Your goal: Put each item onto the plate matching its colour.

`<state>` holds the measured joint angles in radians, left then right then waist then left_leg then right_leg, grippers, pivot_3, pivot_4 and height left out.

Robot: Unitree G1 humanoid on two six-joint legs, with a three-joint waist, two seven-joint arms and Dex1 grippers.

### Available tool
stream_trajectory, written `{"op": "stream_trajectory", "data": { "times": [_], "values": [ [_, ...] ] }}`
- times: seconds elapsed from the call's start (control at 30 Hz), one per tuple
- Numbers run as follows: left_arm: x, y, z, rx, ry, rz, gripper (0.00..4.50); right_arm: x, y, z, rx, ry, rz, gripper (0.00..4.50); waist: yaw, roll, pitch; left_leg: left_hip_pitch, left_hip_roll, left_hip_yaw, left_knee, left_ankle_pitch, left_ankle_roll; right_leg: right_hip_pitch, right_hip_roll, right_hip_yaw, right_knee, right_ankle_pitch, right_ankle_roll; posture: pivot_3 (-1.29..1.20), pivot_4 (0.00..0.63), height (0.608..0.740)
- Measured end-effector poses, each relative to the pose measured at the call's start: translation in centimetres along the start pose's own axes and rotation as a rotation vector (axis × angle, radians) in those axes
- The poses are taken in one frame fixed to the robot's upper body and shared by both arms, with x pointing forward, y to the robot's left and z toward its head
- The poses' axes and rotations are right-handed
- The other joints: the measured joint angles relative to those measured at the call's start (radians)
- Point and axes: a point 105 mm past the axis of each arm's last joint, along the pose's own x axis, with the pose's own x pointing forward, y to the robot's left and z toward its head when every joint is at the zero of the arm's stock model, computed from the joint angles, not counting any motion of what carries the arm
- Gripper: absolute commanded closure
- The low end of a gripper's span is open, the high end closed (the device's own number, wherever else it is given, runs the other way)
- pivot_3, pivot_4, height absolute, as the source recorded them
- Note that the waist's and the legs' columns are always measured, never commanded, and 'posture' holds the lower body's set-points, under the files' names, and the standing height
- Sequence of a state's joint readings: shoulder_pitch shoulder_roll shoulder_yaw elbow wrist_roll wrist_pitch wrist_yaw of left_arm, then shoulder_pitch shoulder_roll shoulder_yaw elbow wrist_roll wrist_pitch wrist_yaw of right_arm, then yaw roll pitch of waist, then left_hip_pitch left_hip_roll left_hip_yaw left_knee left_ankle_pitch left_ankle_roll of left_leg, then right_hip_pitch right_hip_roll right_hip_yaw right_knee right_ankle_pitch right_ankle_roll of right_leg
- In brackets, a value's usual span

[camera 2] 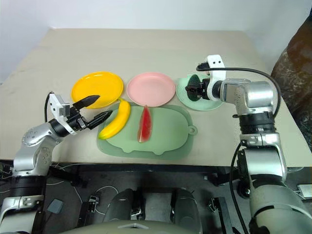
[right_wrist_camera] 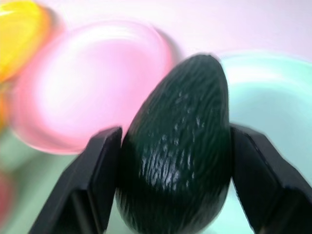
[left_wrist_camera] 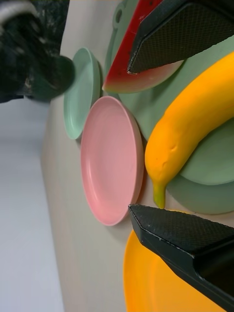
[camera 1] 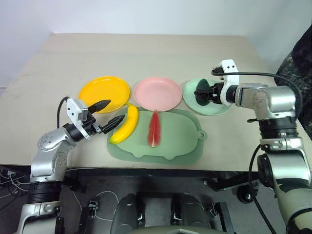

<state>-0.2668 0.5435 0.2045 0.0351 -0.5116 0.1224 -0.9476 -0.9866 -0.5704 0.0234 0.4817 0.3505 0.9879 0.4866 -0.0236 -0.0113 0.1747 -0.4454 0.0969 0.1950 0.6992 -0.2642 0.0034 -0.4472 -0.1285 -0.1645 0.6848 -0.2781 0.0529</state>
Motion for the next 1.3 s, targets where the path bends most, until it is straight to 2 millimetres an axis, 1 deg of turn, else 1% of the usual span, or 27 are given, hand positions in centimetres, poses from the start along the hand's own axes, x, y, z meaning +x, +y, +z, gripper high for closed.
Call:
{"op": "stream_trajectory", "data": {
  "times": [0.07,0.1,0.23,0.37,0.4,0.53,0.57,0.67,0.7,0.77,0.83,0.87,0.97,1.0,1.07,1.13,1.17,1.23,1.3],
  "values": [
    [-0.2,0.0,0.2,0.007,-0.004,0.008,0.00,1.0,-1.4,-0.2,0.000,0.015,-0.046,1.51,-0.003,0.001,0.000,0.000,0.000,0.002,0.000,0.000,0.000,-0.001,0.000,0.001,0.001,0.000,0.000,0.00,0.150,0.695],
    [-0.2,0.0,0.3,0.009,-0.004,0.008,0.00,1.2,-1.8,-0.3,-0.005,0.020,-0.058,1.51,-0.003,0.001,0.001,0.000,0.000,0.002,0.000,0.000,0.000,-0.002,0.000,0.002,0.001,0.000,0.000,0.00,0.150,0.695],
    [-0.4,-0.1,0.2,0.010,0.004,0.019,0.00,2.0,-1.8,0.0,-0.030,0.032,-0.037,1.51,-0.015,0.001,0.001,0.000,0.001,0.003,0.000,0.000,0.000,-0.002,0.000,0.002,0.001,0.000,0.000,0.00,0.150,0.695],
    [-0.5,0.0,0.6,0.008,-0.001,0.028,0.00,2.2,-2.3,-0.1,-0.063,0.033,-0.044,0.23,-0.019,0.001,0.001,0.000,0.001,0.003,0.000,0.000,0.000,-0.002,0.000,0.003,0.001,0.000,0.000,0.00,0.150,0.695],
    [-0.6,0.1,0.6,0.009,0.000,0.031,0.00,2.2,-2.5,-0.2,-0.072,0.033,-0.052,0.04,-0.020,0.001,0.001,0.000,0.001,0.003,0.000,0.000,0.000,-0.002,0.000,0.003,0.001,0.000,0.000,0.00,0.150,0.695],
    [-0.7,0.2,0.8,0.010,-0.003,0.036,0.00,2.1,-2.9,0.0,-0.086,0.024,-0.070,0.04,-0.021,0.002,0.001,0.000,0.001,0.004,0.000,0.000,0.000,-0.003,0.000,0.004,0.001,0.000,0.000,0.00,0.150,0.695],
    [-0.7,0.2,0.8,0.009,-0.004,0.036,0.00,1.9,-2.9,0.3,-0.087,0.015,-0.068,0.04,-0.020,0.002,0.001,0.000,0.001,0.004,0.000,0.000,0.000,-0.003,0.000,0.004,0.001,0.000,0.000,0.00,0.150,0.695],
    [-0.7,0.2,0.8,0.009,-0.005,0.036,0.00,1.0,-2.5,2.1,-0.103,-0.036,-0.043,0.04,-0.020,0.002,0.001,0.000,0.001,0.004,0.000,0.000,0.000,-0.003,0.000,0.005,0.001,0.000,0.000,0.00,0.150,0.695],
    [-0.7,0.2,0.8,0.010,-0.006,0.035,0.00,0.2,-2.2,3.1,-0.113,-0.071,-0.025,0.04,-0.019,0.002,0.001,-0.001,0.001,0.004,0.000,0.000,0.000,-0.003,0.000,0.004,0.001,0.000,0.000,0.00,0.150,0.695],
    [-0.6,0.2,0.9,0.010,-0.006,0.034,0.00,-1.2,-1.7,4.1,-0.128,-0.113,0.005,0.04,-0.017,0.002,0.001,0.000,0.001,0.004,0.000,0.000,0.000,-0.003,0.000,0.005,0.001,0.000,0.000,0.00,0.150,0.695],
    [-0.6,0.2,0.9,0.008,-0.006,0.031,0.00,-2.4,-1.3,4.0,-0.131,-0.128,0.025,0.04,-0.015,0.001,0.001,0.000,0.001,0.003,0.000,0.000,0.000,-0.002,0.000,0.004,0.001,0.000,0.000,0.00,0.150,0.695],
    [-0.6,0.2,0.8,0.002,-0.002,0.031,0.00,-2.8,-1.1,3.3,-0.119,-0.116,0.036,0.04,-0.015,0.001,0.001,0.000,0.001,0.003,0.000,0.000,0.000,-0.002,0.000,0.004,0.001,0.000,0.000,0.00,0.150,0.695],
    [-0.5,0.1,0.8,-0.004,0.000,0.026,0.00,-3.6,0.5,1.7,-0.077,-0.071,0.093,0.04,-0.017,0.002,0.001,0.000,0.001,0.003,0.000,0.000,0.000,-0.003,0.000,0.004,0.002,0.000,0.000,0.00,0.150,0.695],
    [-0.5,0.1,0.9,-0.003,-0.002,0.023,0.00,-4.1,1.4,1.3,-0.070,-0.071,0.125,0.04,-0.017,0.002,0.001,0.000,0.001,0.003,0.000,0.000,0.000,-0.003,0.000,0.004,0.002,0.000,0.000,0.00,0.150,0.695],
    [-0.4,0.1,0.9,-0.002,-0.004,0.019,0.00,-5.0,3.9,1.1,-0.066,-0.097,0.228,0.04,-0.020,0.002,0.001,0.000,0.001,0.003,0.000,0.000,-0.001,-0.003,0.000,0.005,0.001,0.000,0.000,0.00,0.150,0.695],
    [-0.4,0.0,0.9,-0.002,-0.003,0.014,0.00,-5.8,6.0,0.9,-0.042,-0.102,0.312,0.04,-0.020,0.002,0.001,0.000,0.001,0.003,0.000,0.000,0.000,-0.003,0.001,0.005,0.002,0.000,0.000,0.00,0.150,0.695],
    [-0.4,0.0,0.9,-0.002,-0.003,0.013,0.00,-6.0,7.5,0.5,-0.019,-0.090,0.363,0.04,-0.020,0.001,0.001,0.000,0.002,0.003,0.000,0.000,-0.001,-0.003,0.001,0.004,0.002,0.000,0.000,0.00,0.150,0.695],
    [-0.4,0.0,0.9,-0.003,-0.003,0.011,0.00,-6.2,10.3,-0.5,0.009,-0.046,0.466,0.04,-0.019,0.001,0.001,0.000,0.002,0.003,0.000,0.000,-0.001,-0.003,0.001,0.004,0.002,0.000,0.000,0.00,0.150,0.695],
    [-0.3,-0.1,0.9,-0.003,-0.002,0.007,0.00,-6.0,12.3,-1.3,0.047,-0.004,0.540,0.04,-0.018,0.001,0.001,0.000,0.001,0.003,0.000,0.000,0.000,-0.002,0.000,0.004,0.001,0.000,0.000,0.00,0.150,0.695]
  ]
}}
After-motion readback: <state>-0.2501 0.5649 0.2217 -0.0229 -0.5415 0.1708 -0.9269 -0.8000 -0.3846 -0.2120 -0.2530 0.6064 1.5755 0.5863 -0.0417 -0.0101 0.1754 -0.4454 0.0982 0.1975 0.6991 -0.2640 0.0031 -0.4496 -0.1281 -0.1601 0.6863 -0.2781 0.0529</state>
